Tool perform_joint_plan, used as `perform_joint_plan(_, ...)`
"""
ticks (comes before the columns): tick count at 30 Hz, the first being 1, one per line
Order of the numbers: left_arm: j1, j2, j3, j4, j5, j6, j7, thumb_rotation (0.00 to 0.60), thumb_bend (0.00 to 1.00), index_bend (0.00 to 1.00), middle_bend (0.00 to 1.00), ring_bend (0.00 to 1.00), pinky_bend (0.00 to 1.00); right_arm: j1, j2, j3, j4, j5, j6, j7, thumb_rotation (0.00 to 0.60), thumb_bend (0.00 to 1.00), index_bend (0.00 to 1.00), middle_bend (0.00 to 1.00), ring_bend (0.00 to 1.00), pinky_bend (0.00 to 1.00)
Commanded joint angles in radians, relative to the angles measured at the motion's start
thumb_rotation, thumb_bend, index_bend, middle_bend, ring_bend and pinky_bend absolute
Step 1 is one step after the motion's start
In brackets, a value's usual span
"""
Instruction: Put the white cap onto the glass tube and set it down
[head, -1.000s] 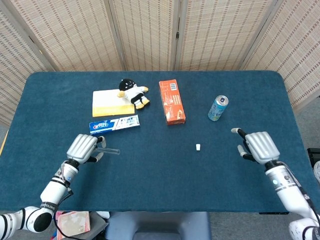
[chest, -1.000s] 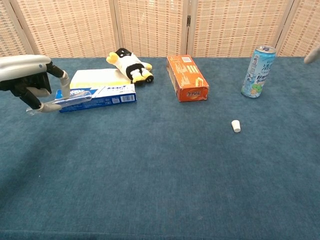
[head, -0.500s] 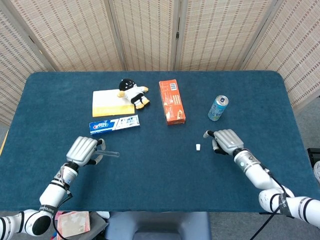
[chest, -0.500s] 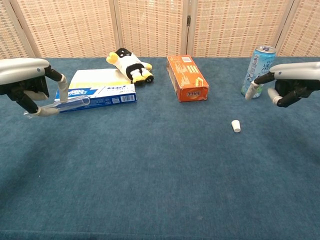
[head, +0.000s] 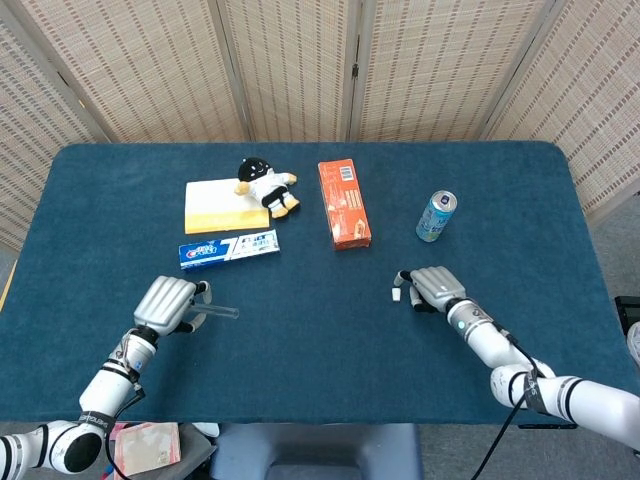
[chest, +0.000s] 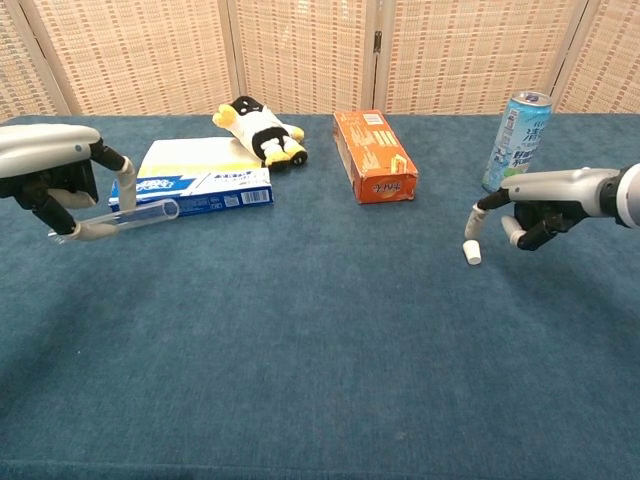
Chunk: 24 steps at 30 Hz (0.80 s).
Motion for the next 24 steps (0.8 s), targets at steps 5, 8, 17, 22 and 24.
perform_joint_plan(5,0.000,-0.002,-0.001,0.003,-0.002,-0.008,-0.001,0.600,0.43,0.60,1.00,1.00,1.00,0.012,-0.014,-0.012,0.022,-0.009,-0.011,0.025,0.600,0.84,0.27,1.00,1.00,1.00)
perform_joint_plan(8,0.000,-0.003,0.000,0.002,-0.003,-0.011,-0.002,0.600,0.43,0.60,1.00,1.00,1.00,0.016,-0.015,-0.017,0.024,-0.021,-0.014,0.032,0.600,0.84,0.27,1.00,1.00,1.00)
perform_joint_plan(17,0.001,-0.003,-0.002,0.002,-0.004,-0.016,-0.004,0.600,0.43,0.60,1.00,1.00,1.00,0.010,0.029,-0.042,-0.044,-0.046,0.015,0.031,0.600,0.84,0.27,1.00,1.00,1.00)
perform_joint_plan(22,0.002,-0.004,-0.001,0.004,-0.004,-0.017,-0.006,0.600,0.43,0.60,1.00,1.00,1.00,-0.006,0.074,-0.066,-0.114,-0.061,0.051,0.013,0.600,0.84,0.27,1.00,1.00,1.00)
perform_joint_plan(24,0.003,-0.003,-0.002,0.003,-0.005,-0.016,-0.006,0.600,0.43,0.60,1.00,1.00,1.00,-0.011,0.090,-0.076,-0.136,-0.064,0.061,0.004,0.600,0.84,0.27,1.00,1.00,1.00)
